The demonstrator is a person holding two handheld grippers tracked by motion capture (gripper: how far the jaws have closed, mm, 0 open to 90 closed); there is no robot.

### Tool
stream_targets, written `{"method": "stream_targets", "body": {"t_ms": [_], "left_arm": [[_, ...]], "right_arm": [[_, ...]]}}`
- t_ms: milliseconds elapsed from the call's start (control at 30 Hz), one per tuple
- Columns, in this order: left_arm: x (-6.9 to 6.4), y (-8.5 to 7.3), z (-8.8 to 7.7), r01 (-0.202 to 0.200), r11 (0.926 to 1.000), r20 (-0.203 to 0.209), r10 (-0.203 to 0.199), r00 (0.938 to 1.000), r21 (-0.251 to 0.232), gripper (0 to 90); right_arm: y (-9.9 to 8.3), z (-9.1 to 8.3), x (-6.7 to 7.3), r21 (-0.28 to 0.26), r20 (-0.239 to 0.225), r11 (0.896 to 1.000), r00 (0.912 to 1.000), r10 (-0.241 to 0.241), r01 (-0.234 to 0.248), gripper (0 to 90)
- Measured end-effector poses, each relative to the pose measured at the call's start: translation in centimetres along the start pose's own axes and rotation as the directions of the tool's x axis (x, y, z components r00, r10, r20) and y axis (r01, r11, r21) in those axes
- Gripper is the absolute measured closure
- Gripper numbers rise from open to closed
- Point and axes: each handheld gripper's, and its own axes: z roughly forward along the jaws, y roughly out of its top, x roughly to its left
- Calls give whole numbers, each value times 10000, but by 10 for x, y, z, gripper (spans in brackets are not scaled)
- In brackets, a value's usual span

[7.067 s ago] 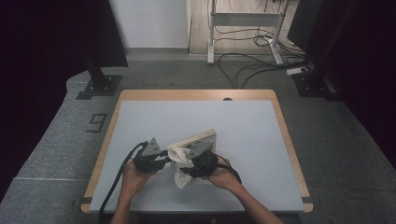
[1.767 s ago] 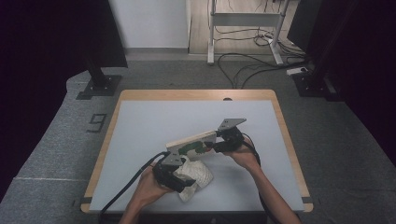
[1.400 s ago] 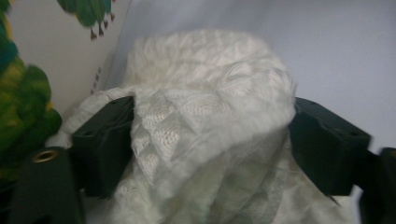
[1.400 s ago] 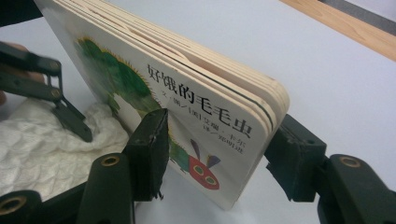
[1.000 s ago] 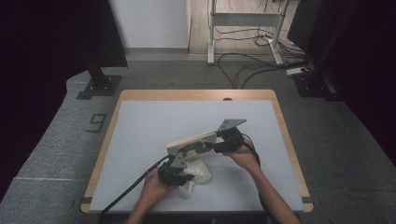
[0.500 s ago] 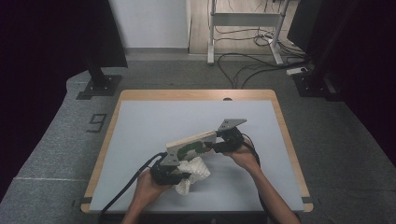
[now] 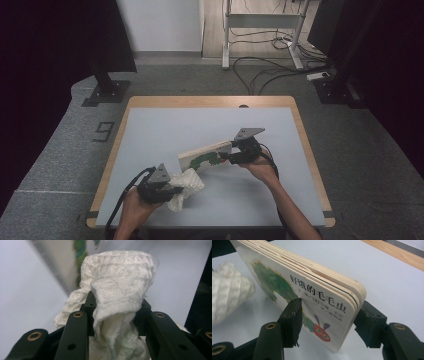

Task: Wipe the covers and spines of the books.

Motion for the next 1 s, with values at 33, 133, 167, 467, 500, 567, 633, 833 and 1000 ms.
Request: {"method": "stream_targets", "body": {"t_ms": [33,133,167,467,500,567,633,833,1000], "left_arm": [[2,-2,-3,66,10000,-61,-66,10000,-9,647],[9,-11,-13,304,9995,-261,-303,9992,43,646],[10,-13,-15,386,9992,-296,-385,9988,36,646],[36,-29,-30,1032,9944,-1316,-993,9863,231,645],[38,-28,-28,1070,9941,-1315,-1034,9859,200,644],[42,-25,-21,1062,9941,-1266,-1025,9866,224,644],[44,-21,-13,1030,9942,-1183,-986,9881,316,644],[50,-15,16,825,9916,-1115,-712,9912,995,643],[52,-12,32,735,9904,-991,-620,9931,1170,643]], "right_arm": [[0,0,0,3,-7,10000,10000,3,-3,410],[0,-1,0,16,-12,10000,10000,-20,20,410],[0,-1,0,11,-13,10000,10000,-38,38,410],[-1,-1,1,27,-19,10000,10000,-30,30,408],[-1,-1,1,16,-12,10000,10000,-25,25,408],[-1,-1,1,29,-24,10000,10000,-22,22,408],[-1,-1,1,45,-24,10000,10000,-44,44,408],[-1,-2,1,37,-44,10000,10000,-42,42,408],[-1,-2,2,34,-29,10000,10000,-42,42,408]]}}
